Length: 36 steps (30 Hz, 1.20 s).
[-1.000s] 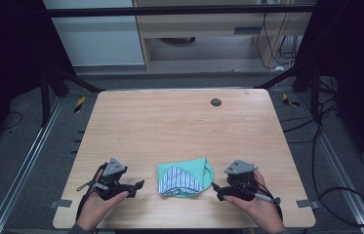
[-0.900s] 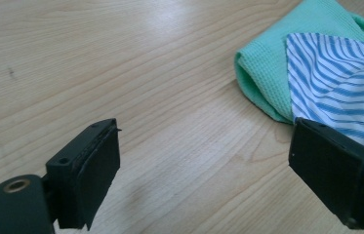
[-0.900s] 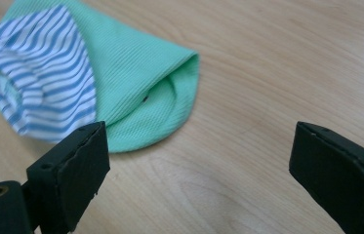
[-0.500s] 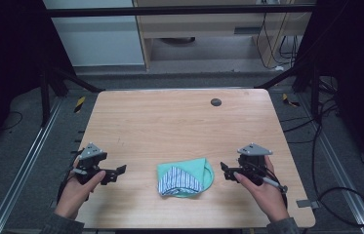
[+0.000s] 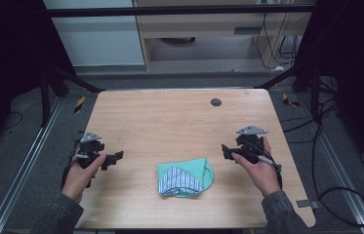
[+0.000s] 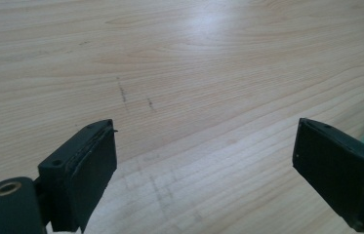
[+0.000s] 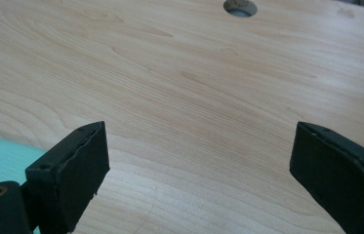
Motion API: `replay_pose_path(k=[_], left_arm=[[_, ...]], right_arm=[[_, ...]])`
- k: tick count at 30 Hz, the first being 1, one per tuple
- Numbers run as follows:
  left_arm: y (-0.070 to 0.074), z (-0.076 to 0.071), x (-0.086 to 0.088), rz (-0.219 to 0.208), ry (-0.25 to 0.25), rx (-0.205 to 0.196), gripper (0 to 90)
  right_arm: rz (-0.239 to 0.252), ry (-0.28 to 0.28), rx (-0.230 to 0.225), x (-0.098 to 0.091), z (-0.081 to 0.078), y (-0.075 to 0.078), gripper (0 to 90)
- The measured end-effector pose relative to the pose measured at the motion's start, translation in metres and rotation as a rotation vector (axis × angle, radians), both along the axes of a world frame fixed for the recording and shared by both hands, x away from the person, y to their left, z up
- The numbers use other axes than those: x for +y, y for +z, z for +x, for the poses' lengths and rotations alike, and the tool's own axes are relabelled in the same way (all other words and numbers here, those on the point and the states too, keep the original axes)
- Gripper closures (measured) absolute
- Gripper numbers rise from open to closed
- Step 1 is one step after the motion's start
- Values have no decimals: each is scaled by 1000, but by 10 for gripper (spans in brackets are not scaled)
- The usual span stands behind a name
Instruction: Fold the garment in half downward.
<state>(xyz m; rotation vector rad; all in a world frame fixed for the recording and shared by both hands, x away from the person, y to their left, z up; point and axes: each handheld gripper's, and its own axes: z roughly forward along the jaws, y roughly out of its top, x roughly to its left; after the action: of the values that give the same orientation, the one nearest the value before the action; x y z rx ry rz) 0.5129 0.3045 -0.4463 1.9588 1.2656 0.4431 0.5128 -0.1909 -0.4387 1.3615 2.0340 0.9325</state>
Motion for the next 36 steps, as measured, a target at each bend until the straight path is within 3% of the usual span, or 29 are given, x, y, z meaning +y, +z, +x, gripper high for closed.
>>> replay_pose_path(k=[4,5,7,10,15,23,31,36], left_arm=[[-9,13,2,-81,28,63,108],[-12,18,1,-73,33,67,112],[-16,24,-2,-1,28,61,114],[-21,33,-7,56,17,63,109],[-29,45,-13,114,13,51,105],[-44,61,-9,106,54,35,102],[-48,65,-7,128,60,9,91],[-53,67,-8,136,55,23,80]], right_arm=[[3,7,48,1,13,-12,76],[-2,6,60,1,16,-15,77],[-3,4,75,1,21,-19,79],[3,-6,98,-1,28,-25,83],[7,-17,123,-4,39,-35,83],[25,-90,124,-13,53,-47,86],[47,-126,118,-17,59,-52,86],[48,-142,123,-19,61,-56,85]])
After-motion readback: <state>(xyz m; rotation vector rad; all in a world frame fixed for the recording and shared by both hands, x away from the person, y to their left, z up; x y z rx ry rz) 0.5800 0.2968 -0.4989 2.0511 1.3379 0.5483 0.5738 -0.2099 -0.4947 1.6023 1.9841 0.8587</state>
